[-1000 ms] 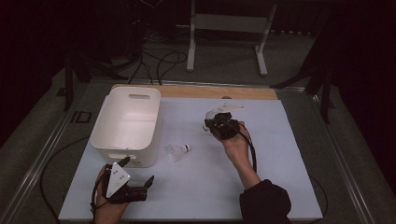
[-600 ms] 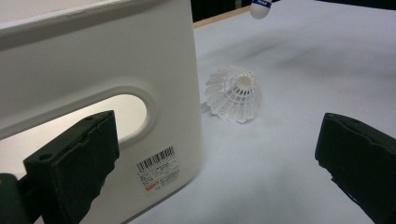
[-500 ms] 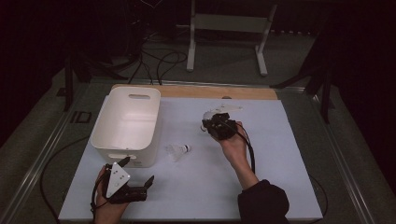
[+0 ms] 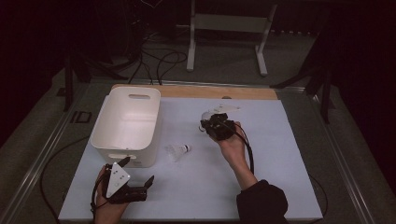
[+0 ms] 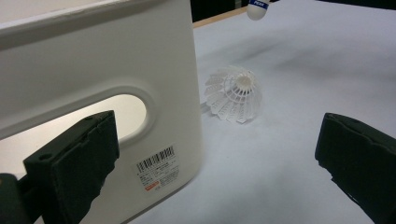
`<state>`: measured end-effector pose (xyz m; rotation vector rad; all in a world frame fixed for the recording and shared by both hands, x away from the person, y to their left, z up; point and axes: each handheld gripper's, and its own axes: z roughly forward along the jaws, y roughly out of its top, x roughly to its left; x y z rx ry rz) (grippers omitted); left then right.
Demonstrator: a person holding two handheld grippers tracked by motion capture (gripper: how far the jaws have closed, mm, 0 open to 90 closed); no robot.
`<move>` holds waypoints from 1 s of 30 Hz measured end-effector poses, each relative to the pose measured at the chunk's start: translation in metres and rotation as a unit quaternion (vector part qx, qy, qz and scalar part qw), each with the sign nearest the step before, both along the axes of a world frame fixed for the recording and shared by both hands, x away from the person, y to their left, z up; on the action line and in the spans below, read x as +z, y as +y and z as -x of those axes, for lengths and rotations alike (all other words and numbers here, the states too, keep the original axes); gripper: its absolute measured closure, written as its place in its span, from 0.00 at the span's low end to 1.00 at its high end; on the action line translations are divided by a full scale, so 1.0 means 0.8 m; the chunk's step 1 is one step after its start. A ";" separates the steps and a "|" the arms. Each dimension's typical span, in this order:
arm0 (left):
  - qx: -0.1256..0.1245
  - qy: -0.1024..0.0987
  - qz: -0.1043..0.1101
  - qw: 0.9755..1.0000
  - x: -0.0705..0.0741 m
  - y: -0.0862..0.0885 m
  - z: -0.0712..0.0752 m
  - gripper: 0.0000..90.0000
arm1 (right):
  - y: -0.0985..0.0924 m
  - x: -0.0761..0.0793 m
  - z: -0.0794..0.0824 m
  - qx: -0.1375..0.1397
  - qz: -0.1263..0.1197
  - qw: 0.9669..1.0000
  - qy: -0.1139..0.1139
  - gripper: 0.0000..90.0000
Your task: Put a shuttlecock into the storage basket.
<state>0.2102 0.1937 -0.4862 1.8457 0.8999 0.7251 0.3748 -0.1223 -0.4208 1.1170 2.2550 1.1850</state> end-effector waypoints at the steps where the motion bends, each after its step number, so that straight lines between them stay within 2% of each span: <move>1: 0.000 0.000 0.000 1.000 0.000 0.000 0.000 0.00 | 0.000 0.000 0.000 0.000 0.000 1.000 0.000 0.99; 30: 0.000 0.000 0.000 1.000 0.000 0.000 0.000 0.00 | 0.010 0.001 0.003 0.008 0.000 1.000 -0.002 0.99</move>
